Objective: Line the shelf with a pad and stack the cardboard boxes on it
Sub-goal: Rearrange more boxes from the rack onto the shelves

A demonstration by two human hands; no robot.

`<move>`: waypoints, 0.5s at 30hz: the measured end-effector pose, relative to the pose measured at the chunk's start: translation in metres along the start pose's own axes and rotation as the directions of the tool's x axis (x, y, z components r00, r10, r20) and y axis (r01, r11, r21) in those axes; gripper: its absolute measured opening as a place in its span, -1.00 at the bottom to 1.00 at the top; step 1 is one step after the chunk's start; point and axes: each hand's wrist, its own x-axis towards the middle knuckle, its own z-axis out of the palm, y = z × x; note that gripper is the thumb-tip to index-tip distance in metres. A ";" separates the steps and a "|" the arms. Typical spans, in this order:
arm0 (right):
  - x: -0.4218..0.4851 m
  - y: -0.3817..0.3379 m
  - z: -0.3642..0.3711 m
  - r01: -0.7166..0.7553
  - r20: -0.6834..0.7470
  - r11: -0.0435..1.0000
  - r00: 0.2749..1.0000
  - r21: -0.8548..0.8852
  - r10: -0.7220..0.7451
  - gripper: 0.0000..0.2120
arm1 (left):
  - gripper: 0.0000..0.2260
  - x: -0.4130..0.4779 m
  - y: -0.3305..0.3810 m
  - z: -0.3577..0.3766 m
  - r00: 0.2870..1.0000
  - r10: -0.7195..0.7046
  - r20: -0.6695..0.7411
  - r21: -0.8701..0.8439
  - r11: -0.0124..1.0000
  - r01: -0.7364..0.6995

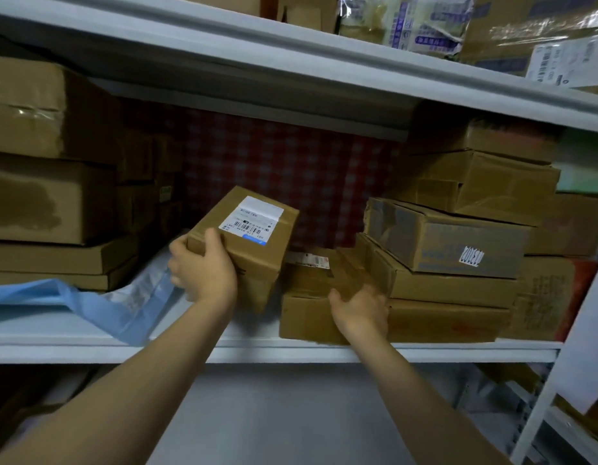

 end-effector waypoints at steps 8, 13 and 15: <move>0.003 -0.001 0.007 -0.365 0.362 0.787 0.912 0.497 0.194 -0.26 | -0.62 -0.007 -0.020 -0.014 0.999 0.030 -0.022 0.197 0.980 -0.025; 0.003 0.012 -0.002 -0.459 0.523 0.596 0.849 0.659 0.074 -0.65 | -0.50 -0.007 -0.039 -0.031 0.997 -0.069 -0.031 0.004 0.998 0.069; -0.002 0.016 -0.001 -0.421 0.495 0.579 0.868 0.698 0.034 -0.64 | -0.43 -0.011 -0.044 -0.038 0.998 -0.059 -0.022 -0.042 0.997 0.058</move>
